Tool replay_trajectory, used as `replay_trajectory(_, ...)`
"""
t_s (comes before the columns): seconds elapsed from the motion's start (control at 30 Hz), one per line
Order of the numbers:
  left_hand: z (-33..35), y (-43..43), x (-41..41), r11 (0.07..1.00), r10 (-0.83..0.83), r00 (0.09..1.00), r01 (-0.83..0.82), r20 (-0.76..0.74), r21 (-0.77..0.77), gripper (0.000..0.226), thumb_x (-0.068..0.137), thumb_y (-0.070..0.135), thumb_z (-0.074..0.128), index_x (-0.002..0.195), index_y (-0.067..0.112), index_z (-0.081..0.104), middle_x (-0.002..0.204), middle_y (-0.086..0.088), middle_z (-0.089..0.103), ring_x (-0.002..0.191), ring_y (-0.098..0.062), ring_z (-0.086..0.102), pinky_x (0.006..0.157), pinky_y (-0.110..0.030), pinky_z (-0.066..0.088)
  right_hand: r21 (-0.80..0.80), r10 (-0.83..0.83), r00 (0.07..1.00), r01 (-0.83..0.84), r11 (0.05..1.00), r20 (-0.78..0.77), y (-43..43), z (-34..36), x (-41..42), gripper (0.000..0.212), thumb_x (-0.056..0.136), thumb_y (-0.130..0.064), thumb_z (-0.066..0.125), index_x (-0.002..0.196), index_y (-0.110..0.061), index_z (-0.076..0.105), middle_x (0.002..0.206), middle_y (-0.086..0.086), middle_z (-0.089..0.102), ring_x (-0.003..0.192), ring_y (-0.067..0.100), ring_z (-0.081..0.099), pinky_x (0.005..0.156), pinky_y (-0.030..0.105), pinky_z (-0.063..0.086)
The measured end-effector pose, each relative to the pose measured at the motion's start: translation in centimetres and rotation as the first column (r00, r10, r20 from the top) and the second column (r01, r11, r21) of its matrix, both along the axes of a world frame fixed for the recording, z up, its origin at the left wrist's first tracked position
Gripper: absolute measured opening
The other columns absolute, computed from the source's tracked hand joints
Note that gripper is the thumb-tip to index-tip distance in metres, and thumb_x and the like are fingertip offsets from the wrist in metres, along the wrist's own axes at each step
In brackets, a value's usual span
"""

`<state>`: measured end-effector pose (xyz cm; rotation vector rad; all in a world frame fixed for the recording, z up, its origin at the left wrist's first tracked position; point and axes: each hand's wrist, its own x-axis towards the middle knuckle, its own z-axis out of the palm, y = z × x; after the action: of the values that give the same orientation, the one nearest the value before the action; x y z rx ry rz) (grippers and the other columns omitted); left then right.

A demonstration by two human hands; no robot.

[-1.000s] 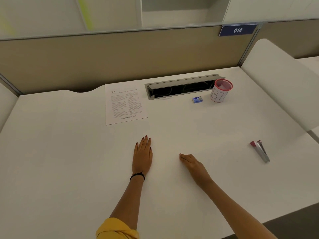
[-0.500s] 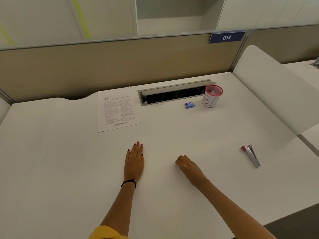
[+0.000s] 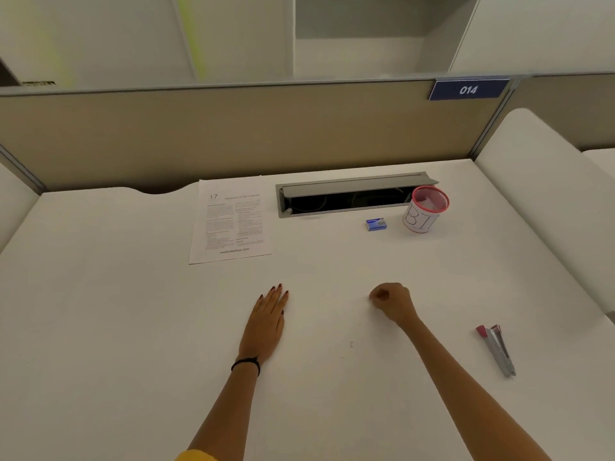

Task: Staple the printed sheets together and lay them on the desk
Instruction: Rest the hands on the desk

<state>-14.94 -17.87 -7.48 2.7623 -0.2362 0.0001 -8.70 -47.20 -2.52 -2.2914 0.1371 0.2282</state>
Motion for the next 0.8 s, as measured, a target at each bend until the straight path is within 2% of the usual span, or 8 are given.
replay_trajectory(0.13, 0.0, 0.0, 1.1, 0.999, -0.041, 0.999, 0.041, 0.000, -0.002, 0.050, 0.095, 0.030, 0.012, 0.143, 0.018, 0.023, 0.151, 0.003, 0.022, 0.139, -0.008, 0.015, 0.114, -0.018, -0.008, 0.478, -0.309, 0.941, 0.338, 0.811, -0.141, -2.3, 1.6, 3.1, 0.013, 0.079, 0.007, 0.063, 0.090, 0.003, 0.068, 0.074, 0.008, 0.068, 0.063, 0.011, 0.063, 0.065, 0.021, 0.052)
replay_trajectory(0.27, 0.1, -0.3, 2.5, 0.999, -0.049, 0.999, 0.049, 0.005, 0.000, 0.050, 0.096, 0.031, 0.012, 0.143, 0.017, 0.023, 0.151, 0.002, 0.023, 0.139, -0.011, 0.019, 0.114, -0.019, -0.007, 0.672, -0.490, 0.864, 0.433, 0.601, -0.118, -4.5, 4.3, 8.0, 0.023, 0.084, 0.005, 0.059, 0.105, -0.001, 0.063, 0.057, -0.011, 0.069, 0.056, -0.005, 0.062, 0.059, 0.006, 0.050)
replay_trajectory(0.37, 0.0, -0.4, 3.7, 0.999, -0.034, 0.999, 0.034, 0.019, -0.010, 0.052, 0.094, 0.030, 0.014, 0.143, 0.017, 0.022, 0.152, 0.003, 0.019, 0.140, -0.010, 0.016, 0.114, -0.019, -0.007, 0.759, -0.563, 0.819, 0.433, 0.485, -0.108, -6.4, 7.0, 12.1, 0.009, 0.087, -0.006, 0.058, 0.084, -0.013, 0.064, 0.075, -0.005, 0.064, 0.072, 0.003, 0.060, 0.062, 0.007, 0.050)
replay_trajectory(0.5, 0.1, -0.5, 4.4, 0.999, -0.027, 0.999, 0.028, 0.038, -0.029, 0.051, 0.094, 0.029, 0.015, 0.143, 0.018, 0.023, 0.152, 0.004, 0.018, 0.140, -0.009, 0.015, 0.115, -0.020, -0.005, 0.728, -0.676, 0.736, 0.481, 0.489, -0.033, -8.4, 8.2, 16.3, 0.014, 0.079, -0.004, 0.064, 0.072, -0.015, 0.063, 0.061, -0.011, 0.064, 0.068, 0.006, 0.056, 0.065, 0.015, 0.050)
replay_trajectory(0.6, -0.1, -0.5, 4.8, 0.999, -0.013, 0.998, 0.016, 0.056, -0.045, 0.051, 0.094, 0.029, 0.016, 0.143, 0.018, 0.022, 0.152, 0.006, 0.016, 0.139, -0.006, 0.011, 0.115, -0.019, -0.005, 0.527, -0.678, 0.722, 0.526, 0.667, 0.136, -9.0, 7.9, 18.7, 0.011, 0.077, -0.007, 0.068, 0.088, -0.004, 0.070, 0.081, 0.006, 0.066, 0.079, 0.018, 0.058, 0.077, 0.028, 0.054)
replay_trajectory(0.67, -0.1, -0.5, 5.0, 0.998, -0.013, 0.998, 0.016, 0.058, -0.055, 0.051, 0.094, 0.029, 0.017, 0.144, 0.019, 0.022, 0.152, 0.006, 0.015, 0.139, -0.004, 0.010, 0.115, -0.020, -0.004, 0.383, -0.654, 0.725, 0.552, 0.740, 0.218, -9.1, 7.8, 19.8, 0.020, 0.079, -0.007, 0.068, 0.097, 0.001, 0.070, 0.092, 0.017, 0.069, 0.084, 0.024, 0.062, 0.070, 0.017, 0.052)
replay_trajectory(0.73, -0.1, -0.5, 5.0, 0.998, -0.013, 0.999, 0.016, 0.052, -0.058, 0.051, 0.094, 0.029, 0.016, 0.144, 0.020, 0.022, 0.152, 0.007, 0.015, 0.139, -0.005, 0.011, 0.115, -0.020, -0.003, 0.289, -0.603, 0.752, 0.535, 0.794, 0.267, -9.2, 7.7, 20.3, 0.020, 0.082, -0.006, 0.066, 0.100, 0.003, 0.069, 0.099, 0.022, 0.069, 0.089, 0.029, 0.063, 0.052, 0.000, 0.041)
replay_trajectory(0.8, -0.1, -0.5, 5.0, 0.998, -0.007, 0.999, 0.010, 0.045, -0.054, 0.051, 0.095, 0.031, 0.015, 0.144, 0.020, 0.022, 0.152, 0.006, 0.016, 0.140, -0.006, 0.013, 0.115, -0.020, -0.003, 0.233, -0.563, 0.777, 0.514, 0.826, 0.281, -9.4, 7.2, 20.7, 0.020, 0.085, -0.004, 0.062, 0.102, 0.004, 0.068, 0.103, 0.023, 0.068, 0.094, 0.032, 0.063, 0.052, 0.003, 0.042)
